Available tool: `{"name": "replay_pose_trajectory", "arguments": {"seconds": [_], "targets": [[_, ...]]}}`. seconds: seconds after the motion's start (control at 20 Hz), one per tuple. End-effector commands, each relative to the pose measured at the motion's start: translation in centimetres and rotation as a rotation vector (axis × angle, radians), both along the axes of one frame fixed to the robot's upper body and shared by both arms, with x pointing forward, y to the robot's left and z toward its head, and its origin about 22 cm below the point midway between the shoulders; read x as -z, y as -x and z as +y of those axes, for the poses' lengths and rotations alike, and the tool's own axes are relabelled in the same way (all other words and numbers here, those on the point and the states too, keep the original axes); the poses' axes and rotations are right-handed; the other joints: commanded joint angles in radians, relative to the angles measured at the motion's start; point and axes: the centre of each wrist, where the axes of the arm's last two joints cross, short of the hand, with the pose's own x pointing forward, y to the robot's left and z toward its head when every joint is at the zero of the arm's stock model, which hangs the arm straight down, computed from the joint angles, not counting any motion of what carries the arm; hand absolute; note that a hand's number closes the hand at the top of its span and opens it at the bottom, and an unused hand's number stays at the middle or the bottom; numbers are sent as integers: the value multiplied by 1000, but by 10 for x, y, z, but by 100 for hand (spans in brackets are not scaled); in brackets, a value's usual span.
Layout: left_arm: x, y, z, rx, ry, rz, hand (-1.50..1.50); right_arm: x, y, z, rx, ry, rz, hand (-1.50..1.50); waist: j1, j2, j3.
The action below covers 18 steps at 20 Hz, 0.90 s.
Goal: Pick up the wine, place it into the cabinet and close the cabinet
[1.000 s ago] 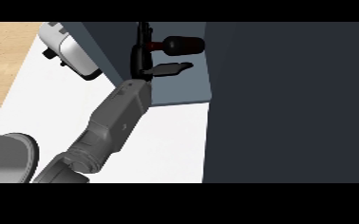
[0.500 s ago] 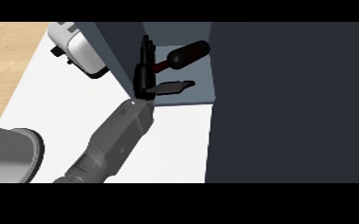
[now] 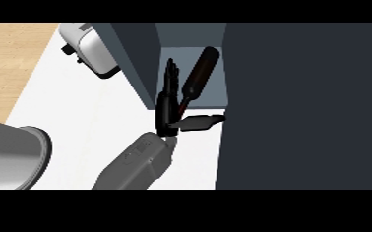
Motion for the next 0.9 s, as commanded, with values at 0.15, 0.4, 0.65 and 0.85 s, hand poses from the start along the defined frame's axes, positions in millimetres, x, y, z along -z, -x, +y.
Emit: {"name": "replay_pose_trajectory", "arguments": {"seconds": [0.15,0.4,0.65,0.85], "targets": [[-12,46,-15,5,39,-38,-150,-2,22,-13,6,-12,-45,-150,7,3,0],[-39,80,-7,-22,78,-50,-150,-3,25,-11,16,-3,-51,-150,12,1,0],[-41,125,-7,-45,65,-29,-150,-5,31,-9,2,-3,-43,-150,11,1,0],[-46,146,15,-21,115,-36,-150,-3,27,-13,-6,3,-35,-150,11,3,0]]}}
